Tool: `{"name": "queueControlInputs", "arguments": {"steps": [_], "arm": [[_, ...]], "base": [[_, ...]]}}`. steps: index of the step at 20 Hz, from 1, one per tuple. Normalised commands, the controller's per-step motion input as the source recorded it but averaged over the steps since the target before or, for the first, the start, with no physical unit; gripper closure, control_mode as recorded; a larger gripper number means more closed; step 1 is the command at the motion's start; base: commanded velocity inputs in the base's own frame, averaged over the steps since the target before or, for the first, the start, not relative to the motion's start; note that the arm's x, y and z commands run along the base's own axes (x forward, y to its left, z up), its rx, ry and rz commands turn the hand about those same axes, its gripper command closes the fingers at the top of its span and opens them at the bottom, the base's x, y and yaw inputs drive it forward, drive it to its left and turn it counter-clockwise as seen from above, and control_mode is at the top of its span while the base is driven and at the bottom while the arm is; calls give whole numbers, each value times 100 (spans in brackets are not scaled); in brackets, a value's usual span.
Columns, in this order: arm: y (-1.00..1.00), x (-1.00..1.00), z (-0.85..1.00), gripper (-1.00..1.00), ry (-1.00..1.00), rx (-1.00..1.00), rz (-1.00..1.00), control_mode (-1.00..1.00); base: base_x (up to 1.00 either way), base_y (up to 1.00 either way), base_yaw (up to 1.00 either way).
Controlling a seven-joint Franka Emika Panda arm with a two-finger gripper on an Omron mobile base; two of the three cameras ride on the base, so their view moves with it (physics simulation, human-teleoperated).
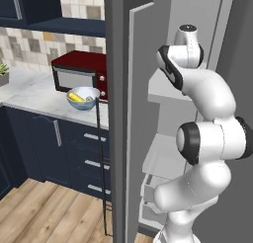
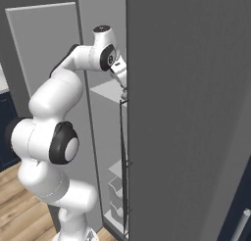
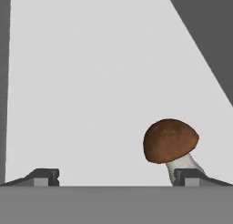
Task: Take the mushroom, corn, and mushroom from the freezer and place them in the bowl on the counter.
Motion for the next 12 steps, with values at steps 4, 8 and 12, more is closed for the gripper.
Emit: {"name": "queueControlInputs", "arguments": {"steps": [4, 8, 12], "arm": [[0, -3, -11, -100, 4, -4, -2, -100], [-2, -3, -3, -100, 0, 0, -6, -100], [-20, -35, -7, -100, 0, 0, -16, -100]], "base": [[0, 0, 0], [0, 0, 0], [0, 0, 0]]}}
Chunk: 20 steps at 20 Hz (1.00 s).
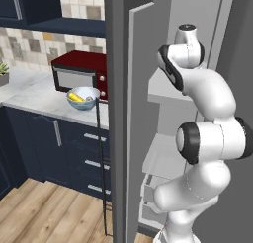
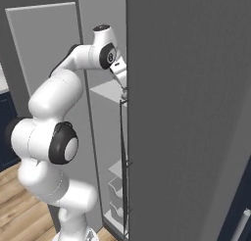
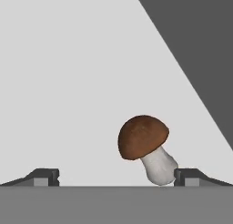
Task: Take the mushroom, corn, and mushroom from the freezer and place them in the bowl on the counter.
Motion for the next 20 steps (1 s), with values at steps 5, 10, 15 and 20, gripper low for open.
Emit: {"name": "queueControlInputs", "arguments": {"steps": [5, 10, 15, 20], "arm": [[-5, -45, -4, -100, -1, 0, -11, -100], [-4, 26, -7, -100, 0, 0, -3, -100], [-16, 0, -12, -100, 5, 0, -6, -100], [0, 18, -10, -100, 0, 0, -4, -100]], "base": [[0, 0, 0], [0, 0, 0], [0, 0, 0], [0, 0, 0]]}}
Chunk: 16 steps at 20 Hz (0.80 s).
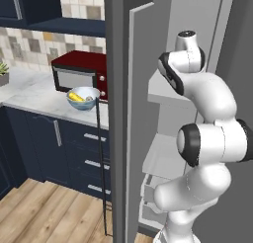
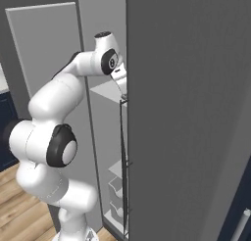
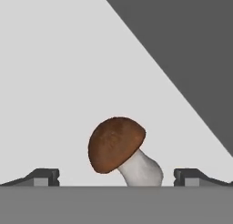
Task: Take the mushroom, corn, and mushroom from the freezer and place them in the bowl on the counter.
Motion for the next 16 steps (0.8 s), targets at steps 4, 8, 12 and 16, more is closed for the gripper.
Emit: {"name": "queueControlInputs", "arguments": {"steps": [4, 8, 12, 16], "arm": [[-4, 4, -17, -100, 0, 0, -10, -100], [-13, 0, -7, -100, 0, 0, -10, -100], [-5, 2, -13, -100, 3, 0, -8, -100], [-6, 4, -14, -100, 1, 0, -7, -100]], "base": [[0, 0, 0], [0, 0, 0], [0, 0, 0], [0, 0, 0]]}}
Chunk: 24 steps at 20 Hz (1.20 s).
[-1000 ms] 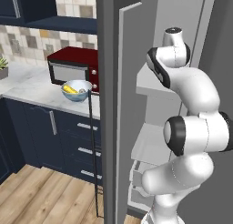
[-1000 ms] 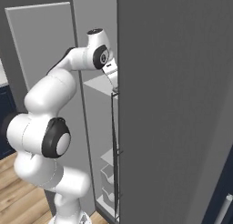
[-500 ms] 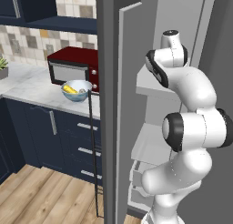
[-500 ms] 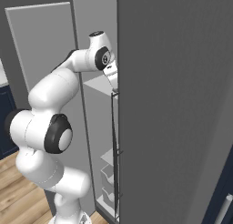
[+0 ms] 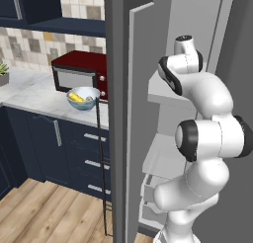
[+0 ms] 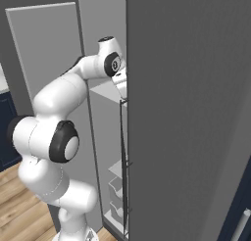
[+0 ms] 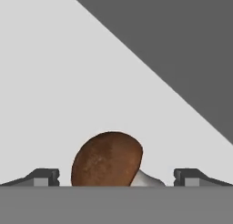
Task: Take the mushroom, corn, and mushroom from the freezer and place them in the bowl on the counter.
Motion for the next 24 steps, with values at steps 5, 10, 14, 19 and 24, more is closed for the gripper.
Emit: {"name": "queueControlInputs", "arguments": {"steps": [5, 10, 14, 19, 24], "arm": [[-8, 0, -20, -100, 1, 0, -7, -100], [0, 0, -3, -100, 0, 0, -1, -100], [0, 0, 0, 100, 0, 0, 0, -100], [0, 1, 0, 100, 0, 0, 0, -100], [38, -39, 7, 100, -5, 1, -3, -100]], "base": [[0, 0, 0], [0, 0, 0], [0, 0, 0], [0, 0, 0], [0, 0, 0]]}}
